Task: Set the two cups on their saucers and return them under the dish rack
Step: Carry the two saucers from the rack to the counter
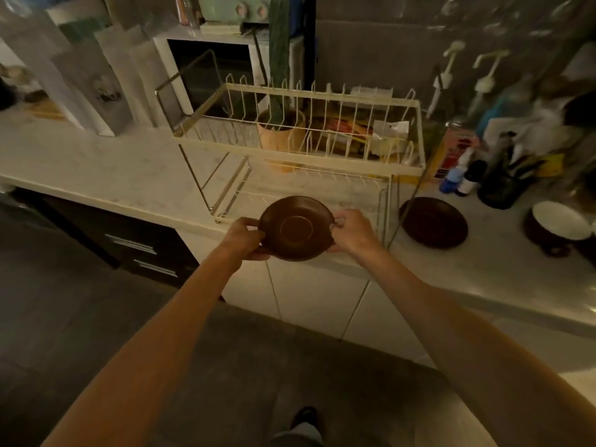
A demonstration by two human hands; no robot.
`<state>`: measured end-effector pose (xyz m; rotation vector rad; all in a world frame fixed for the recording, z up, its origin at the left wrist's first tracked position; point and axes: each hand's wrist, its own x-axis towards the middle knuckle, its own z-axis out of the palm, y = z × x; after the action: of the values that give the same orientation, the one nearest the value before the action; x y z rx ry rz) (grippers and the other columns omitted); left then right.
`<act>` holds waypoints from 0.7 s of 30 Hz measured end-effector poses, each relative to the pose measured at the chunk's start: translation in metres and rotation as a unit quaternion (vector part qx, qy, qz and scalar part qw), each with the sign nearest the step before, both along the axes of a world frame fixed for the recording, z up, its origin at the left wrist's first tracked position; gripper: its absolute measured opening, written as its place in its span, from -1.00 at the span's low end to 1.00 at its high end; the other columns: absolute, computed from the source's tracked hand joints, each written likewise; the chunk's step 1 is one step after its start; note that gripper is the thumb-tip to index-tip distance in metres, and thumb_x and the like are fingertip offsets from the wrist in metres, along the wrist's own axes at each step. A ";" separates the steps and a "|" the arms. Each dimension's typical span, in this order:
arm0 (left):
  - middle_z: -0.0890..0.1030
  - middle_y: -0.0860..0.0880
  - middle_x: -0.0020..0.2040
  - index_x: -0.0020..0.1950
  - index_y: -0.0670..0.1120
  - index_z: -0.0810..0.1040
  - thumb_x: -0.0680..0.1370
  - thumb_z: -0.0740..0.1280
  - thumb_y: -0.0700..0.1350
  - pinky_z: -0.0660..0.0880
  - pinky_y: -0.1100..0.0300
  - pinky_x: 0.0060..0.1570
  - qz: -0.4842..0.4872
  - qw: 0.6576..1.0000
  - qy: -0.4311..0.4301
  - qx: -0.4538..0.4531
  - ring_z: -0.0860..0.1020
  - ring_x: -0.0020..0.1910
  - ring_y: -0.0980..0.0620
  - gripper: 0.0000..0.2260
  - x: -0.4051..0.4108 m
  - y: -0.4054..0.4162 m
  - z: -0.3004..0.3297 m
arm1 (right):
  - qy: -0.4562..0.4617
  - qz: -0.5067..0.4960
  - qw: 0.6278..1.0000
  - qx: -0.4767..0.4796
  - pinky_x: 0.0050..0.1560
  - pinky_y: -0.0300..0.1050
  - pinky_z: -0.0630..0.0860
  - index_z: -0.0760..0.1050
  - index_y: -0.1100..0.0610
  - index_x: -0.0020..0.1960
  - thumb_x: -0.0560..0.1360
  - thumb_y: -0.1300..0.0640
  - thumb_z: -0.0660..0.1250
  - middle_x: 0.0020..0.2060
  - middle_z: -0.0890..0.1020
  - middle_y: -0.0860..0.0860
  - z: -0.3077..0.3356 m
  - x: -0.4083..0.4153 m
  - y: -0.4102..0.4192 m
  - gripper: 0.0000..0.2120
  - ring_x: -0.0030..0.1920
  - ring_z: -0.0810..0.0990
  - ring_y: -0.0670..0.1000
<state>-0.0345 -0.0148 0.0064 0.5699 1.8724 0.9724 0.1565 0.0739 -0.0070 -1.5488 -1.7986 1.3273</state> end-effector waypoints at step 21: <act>0.68 -0.26 -0.14 0.32 -0.16 0.33 0.52 0.35 -0.35 0.66 0.16 -0.30 -0.231 0.969 -0.046 -0.070 0.72 -0.30 -0.03 -0.59 0.143 -0.017 -0.008 | 0.008 -0.020 0.991 -0.133 -0.27 -0.08 0.67 0.56 0.10 -0.08 0.52 0.39 0.29 -0.25 0.67 0.10 -0.001 0.192 -0.044 -0.78 -0.29 0.70 0.03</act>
<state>0.1084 -0.0317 -0.0019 0.8149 1.6074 0.5441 0.3483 0.0304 -0.0080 -1.6924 -1.6228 1.6087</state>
